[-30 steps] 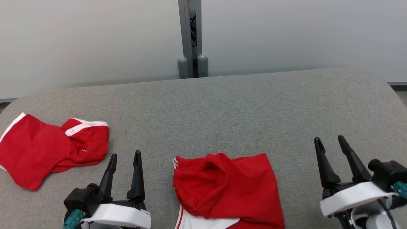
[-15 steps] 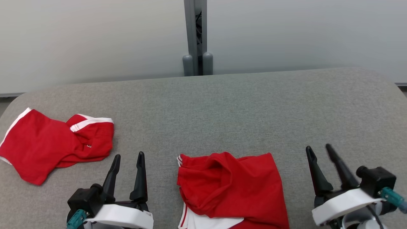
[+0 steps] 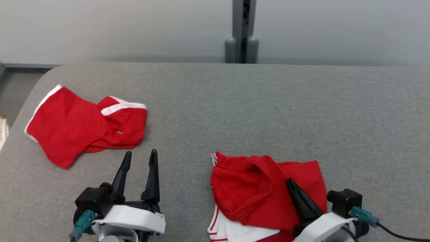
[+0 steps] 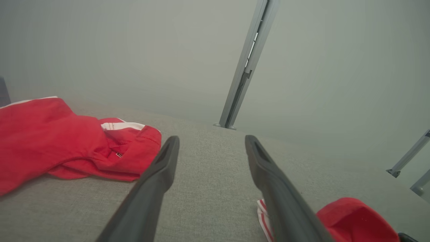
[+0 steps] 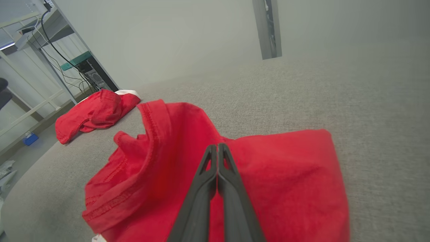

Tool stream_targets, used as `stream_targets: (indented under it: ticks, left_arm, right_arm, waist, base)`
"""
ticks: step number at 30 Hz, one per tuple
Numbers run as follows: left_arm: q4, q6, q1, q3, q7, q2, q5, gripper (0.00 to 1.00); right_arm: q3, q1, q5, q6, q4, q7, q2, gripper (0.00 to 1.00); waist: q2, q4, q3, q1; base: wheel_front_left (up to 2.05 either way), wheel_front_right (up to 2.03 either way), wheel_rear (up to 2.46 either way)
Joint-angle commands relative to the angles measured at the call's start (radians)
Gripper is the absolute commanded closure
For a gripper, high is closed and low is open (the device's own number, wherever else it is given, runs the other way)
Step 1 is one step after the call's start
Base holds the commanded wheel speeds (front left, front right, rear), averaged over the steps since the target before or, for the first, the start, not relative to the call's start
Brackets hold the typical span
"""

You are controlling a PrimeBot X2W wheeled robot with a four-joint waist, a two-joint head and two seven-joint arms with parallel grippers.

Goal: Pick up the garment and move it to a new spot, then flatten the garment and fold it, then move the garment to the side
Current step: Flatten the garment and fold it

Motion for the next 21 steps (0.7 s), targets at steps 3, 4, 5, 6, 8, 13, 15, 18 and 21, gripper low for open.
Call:
stream_targets:
  ticks: [3,4,5,6,8,13,15,18,21]
  left_arm:
    - [0.001,0.003,-0.021,-0.003,-0.003,0.004,-0.007,0.00]
    - [0.001,0.005,-0.021,-0.004,-0.003,0.004,-0.008,0.00]
    - [0.001,0.005,-0.020,-0.003,-0.003,0.003,-0.009,0.00]
    - [0.002,0.005,-0.019,-0.003,-0.003,0.003,-0.010,0.00]
    - [0.003,0.005,-0.017,-0.003,-0.003,0.003,-0.013,0.00]
    - [0.002,0.010,-0.019,-0.011,-0.003,0.003,-0.023,0.00]
    - [0.000,0.012,-0.019,-0.013,-0.003,0.004,-0.027,0.00]
    - [-0.001,0.015,-0.017,-0.013,-0.003,0.003,-0.030,0.00]
    - [0.001,0.015,-0.011,-0.013,-0.003,0.003,-0.031,0.00]
  right_arm:
    - [0.018,-0.050,0.022,0.001,0.069,-0.020,-0.003,1.00]
    - [0.028,-0.063,0.031,0.001,0.089,-0.025,-0.002,1.00]
    - [0.041,-0.077,0.034,0.001,0.105,-0.028,-0.001,1.00]
    - [0.053,-0.090,0.040,0.001,0.123,-0.031,0.000,1.00]
    - [0.079,-0.110,0.057,0.001,0.151,-0.036,0.002,1.00]
    - [0.161,-0.142,0.075,0.001,0.211,-0.045,0.008,1.00]
    - [0.196,-0.147,0.090,0.001,0.214,-0.048,0.009,1.00]
    - [0.246,-0.148,0.113,0.001,0.196,-0.052,0.013,1.00]
    - [0.289,-0.147,0.135,0.001,0.188,-0.052,0.012,1.00]
  waist:
    - [0.0000,0.056,0.022,0.0000]
    - [0.0000,0.065,0.024,0.0000]
    - [0.0000,0.073,0.026,0.0000]
    - [0.0000,0.080,0.028,0.0000]
    - [0.0000,0.092,0.030,0.0000]
    - [0.0000,0.116,0.027,0.0000]
    - [0.0000,0.122,0.025,0.0000]
    - [0.0000,0.128,0.022,0.0000]
    - [0.0000,0.134,0.019,0.0000]
  base:
    - [0.00,0.00,0.00]
    - [0.00,0.00,0.00]
    - [0.00,0.00,0.00]
    - [0.00,0.00,0.00]
    - [0.00,0.00,0.00]
    - [0.00,0.00,0.00]
    - [0.00,0.00,0.00]
    - [0.00,0.00,0.00]
    - [0.00,0.00,0.00]
